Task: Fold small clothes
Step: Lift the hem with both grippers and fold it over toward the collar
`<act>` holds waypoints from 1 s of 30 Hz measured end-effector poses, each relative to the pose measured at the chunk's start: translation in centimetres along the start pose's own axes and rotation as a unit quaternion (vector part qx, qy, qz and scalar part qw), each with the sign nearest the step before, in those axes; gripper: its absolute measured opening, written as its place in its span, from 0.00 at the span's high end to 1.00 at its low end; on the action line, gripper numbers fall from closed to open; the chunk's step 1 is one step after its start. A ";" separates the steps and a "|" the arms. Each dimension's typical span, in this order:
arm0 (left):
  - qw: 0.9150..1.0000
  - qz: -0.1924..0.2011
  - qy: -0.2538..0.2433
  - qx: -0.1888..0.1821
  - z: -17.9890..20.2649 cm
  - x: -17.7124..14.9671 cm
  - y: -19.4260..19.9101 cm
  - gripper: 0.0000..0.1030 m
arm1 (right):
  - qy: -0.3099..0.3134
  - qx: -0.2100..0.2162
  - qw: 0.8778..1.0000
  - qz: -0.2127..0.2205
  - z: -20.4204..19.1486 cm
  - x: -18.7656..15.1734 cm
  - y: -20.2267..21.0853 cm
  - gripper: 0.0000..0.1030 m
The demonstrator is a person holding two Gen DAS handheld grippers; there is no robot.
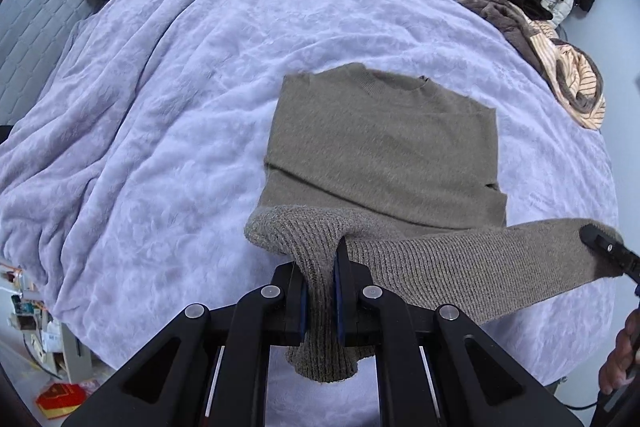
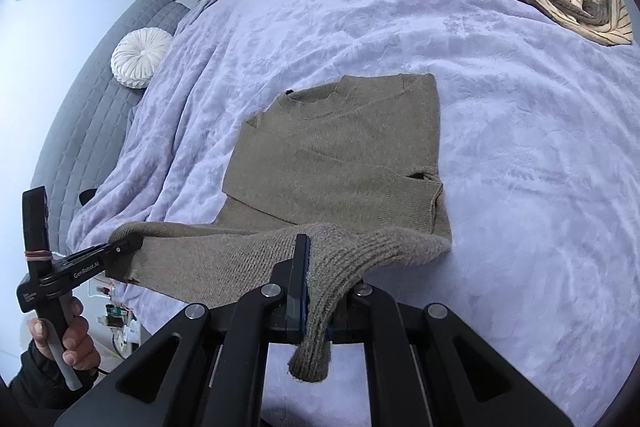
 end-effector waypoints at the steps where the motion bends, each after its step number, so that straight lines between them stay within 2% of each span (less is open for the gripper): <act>1: 1.000 0.002 -0.001 -0.004 0.1 0.5 0.2 0.89 | -0.001 -0.005 1.000 0.001 -0.1 0.1 0.3 0.94; 11: 0.999 0.010 -0.014 -0.031 0.0 4.0 1.5 0.89 | 0.006 -0.045 0.999 0.015 -1.6 2.1 1.7 0.94; 30: 0.999 -0.021 0.000 -0.032 -2.6 3.1 -2.0 0.89 | 0.008 -0.070 0.998 0.003 -2.7 2.6 -0.9 0.94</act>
Point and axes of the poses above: each gripper's, at about its wrist camera, not at the fingertips, and y roughly against the way its jaws point, z to its right, x to its top, the point moved 9 cm from there along -y, roughly the way its jaws point, and after that the axes turned 3 degrees about -z, right-handed, at the moved point
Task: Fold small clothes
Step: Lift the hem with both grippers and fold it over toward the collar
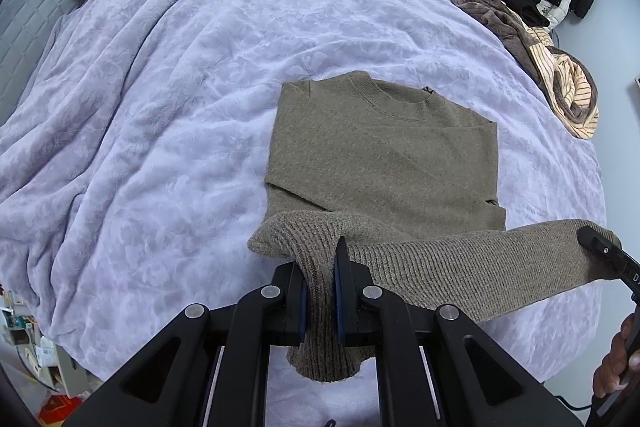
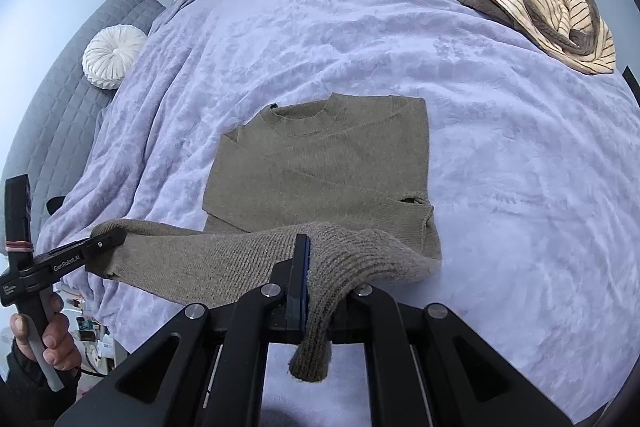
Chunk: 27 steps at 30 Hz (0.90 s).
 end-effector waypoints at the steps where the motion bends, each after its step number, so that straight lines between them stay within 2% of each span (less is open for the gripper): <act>1: 1.000 -0.001 0.000 0.000 -0.1 0.2 -0.3 0.89 | 0.000 -0.001 1.000 -0.001 0.0 0.1 -0.3 0.94; 11: 0.999 -0.024 -0.029 0.028 0.6 3.2 -4.3 0.89 | -0.007 -0.031 0.999 -0.030 1.3 2.4 -4.4 0.94; 19: 0.998 -0.046 -0.037 0.034 1.3 5.7 -7.6 0.89 | -0.028 -0.037 0.998 -0.035 2.9 4.9 -6.8 0.94; 27: 0.996 -0.073 -0.034 0.035 1.8 8.1 -11.6 0.89 | -0.036 -0.052 0.996 -0.060 4.4 7.1 -10.5 0.94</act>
Point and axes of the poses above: each gripper's, at about its wrist camera, not at the fingertips, and y roughly against the way its jaws point, z to its right, x to its top, the point moved 9 cm from there along -y, roughly the way its jaws point, and after that the axes turned 3 degrees about -z, right-handed, at the moved point
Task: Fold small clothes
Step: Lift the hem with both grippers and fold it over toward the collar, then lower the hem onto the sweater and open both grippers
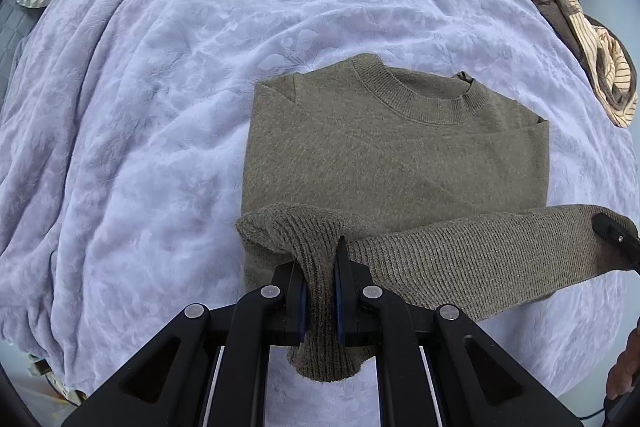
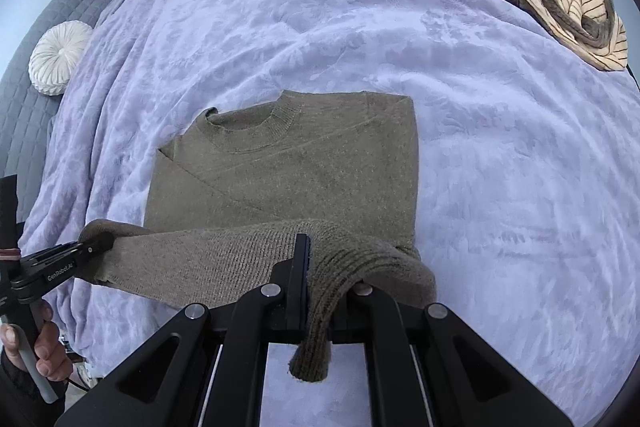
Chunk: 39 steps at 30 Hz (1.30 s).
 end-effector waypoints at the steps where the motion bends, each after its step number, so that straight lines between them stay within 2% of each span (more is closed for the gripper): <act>1: 1.000 -0.002 0.000 0.000 0.0 0.3 -0.3 0.89 | -0.002 0.000 1.000 -0.003 0.1 0.3 -0.4 0.94; 15: 0.999 -0.039 0.010 -0.006 -0.2 3.7 -6.3 0.89 | 0.002 -0.010 0.999 -0.047 1.3 3.7 -7.2 0.94; 21: 0.999 -0.043 0.009 -0.008 -0.1 4.7 -8.1 0.89 | -0.001 -0.009 0.999 -0.050 2.0 4.3 -9.2 0.94; 27: 0.998 -0.056 0.011 -0.022 0.1 5.2 -9.5 0.88 | -0.026 0.013 0.998 -0.059 3.0 4.6 -10.7 0.92; 30: 0.997 -0.065 0.023 -0.040 0.1 5.4 -10.2 0.88 | -0.027 0.014 0.998 -0.062 3.1 4.7 -11.2 0.92; 32: 0.995 -0.074 0.042 -0.055 -0.3 5.3 -10.7 0.65 | -0.026 0.014 0.998 -0.064 3.1 4.7 -11.4 0.92; 33: 0.993 -0.078 0.053 -0.067 -0.5 5.3 -10.8 0.34 | -0.025 0.013 0.997 -0.065 3.1 4.7 -11.5 0.92; 34: 0.992 -0.072 0.060 -0.080 -0.6 5.4 -10.7 0.10 | -0.024 0.013 0.997 -0.066 3.1 4.7 -11.5 0.92; 36: 0.994 -0.049 0.063 -0.079 -0.8 5.7 -10.1 0.07 | -0.026 0.025 0.997 -0.061 3.0 4.8 -11.3 0.91; 39: 0.994 -0.049 0.054 -0.081 -0.8 5.8 -9.8 0.07 | -0.038 0.051 0.997 -0.050 3.0 4.9 -10.8 0.91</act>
Point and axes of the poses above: each gripper's, at about its wrist camera, not at the fingertips, and y roughly against the way its jaws point, z to its right, x to its top, the point moved 9 cm from there along -y, roughly the way its jaws point, and after that the axes turned 3 degrees about -z, right-handed, at the moved point
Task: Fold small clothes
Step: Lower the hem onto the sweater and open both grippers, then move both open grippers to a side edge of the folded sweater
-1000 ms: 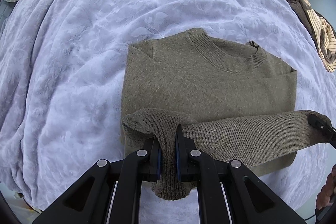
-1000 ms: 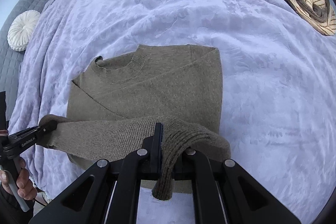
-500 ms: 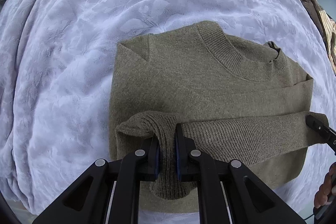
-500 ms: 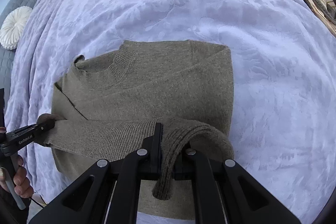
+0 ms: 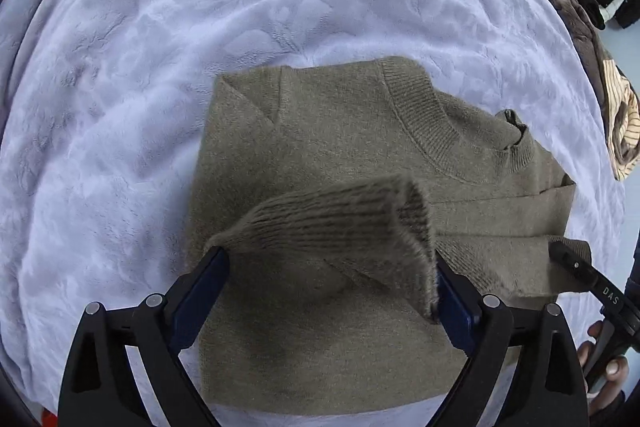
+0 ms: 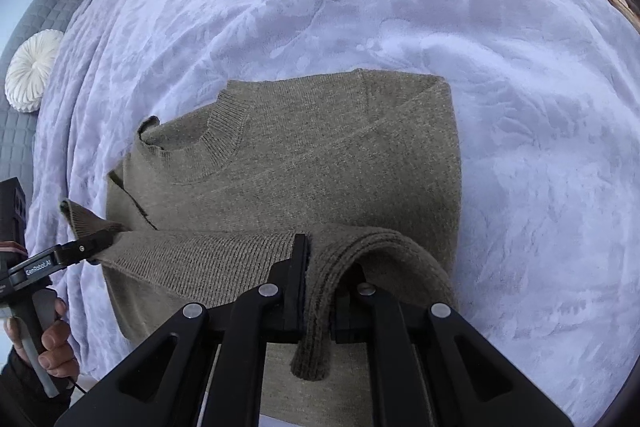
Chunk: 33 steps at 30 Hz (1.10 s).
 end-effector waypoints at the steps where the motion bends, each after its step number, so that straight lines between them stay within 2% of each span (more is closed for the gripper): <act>1: 1.000 0.001 -0.002 0.003 0.0 0.0 0.0 0.07 | -0.004 0.006 1.000 0.003 0.0 0.0 0.1 0.91; 11: 1.000 0.017 0.007 -0.002 -0.9 -0.3 1.5 0.07 | -0.020 0.035 0.999 0.025 0.0 0.2 1.9 0.91; 15: 1.000 0.024 -0.005 0.005 -0.5 -0.4 1.9 0.07 | -0.024 0.072 0.997 0.033 -0.7 -0.1 2.9 0.87; 17: 1.000 0.025 -0.012 0.010 -0.3 -0.3 1.9 0.07 | -0.031 0.100 0.993 0.048 -0.9 -0.2 3.9 0.87; 21: 1.000 0.023 -0.014 0.014 -0.4 -0.4 2.1 0.07 | -0.046 0.116 0.987 0.104 -0.1 -0.1 6.5 0.87; 22: 1.000 0.024 -0.013 0.013 -0.5 -0.4 2.2 0.07 | -0.050 0.115 0.985 0.122 0.3 0.1 7.3 0.84; 24: 0.999 0.026 -0.014 0.011 -0.4 -0.6 2.6 0.07 | -0.054 0.102 0.980 0.162 0.8 0.2 8.9 0.63; 26: 0.999 0.031 -0.019 0.014 -0.2 -1.0 3.2 0.07 | -0.038 0.089 0.975 0.198 0.8 0.3 10.2 0.16; 27: 0.999 0.034 -0.024 0.016 -0.1 -1.2 3.5 0.07 | -0.030 0.089 0.975 0.200 0.6 0.4 10.5 0.12; 33: 0.996 0.052 -0.056 0.039 0.4 -2.8 5.7 0.07 | -0.017 0.083 0.989 0.123 -1.1 -1.3 8.9 0.11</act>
Point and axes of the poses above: each gripper's, at about its wrist camera, not at the fingertips, and y roughly against the way its jaws point, z to its right, x to its top, the point moved 9 cm from there along -y, roughly the way its jaws point, and after that the axes turned 3 degrees about -z, right-handed, at the moved point
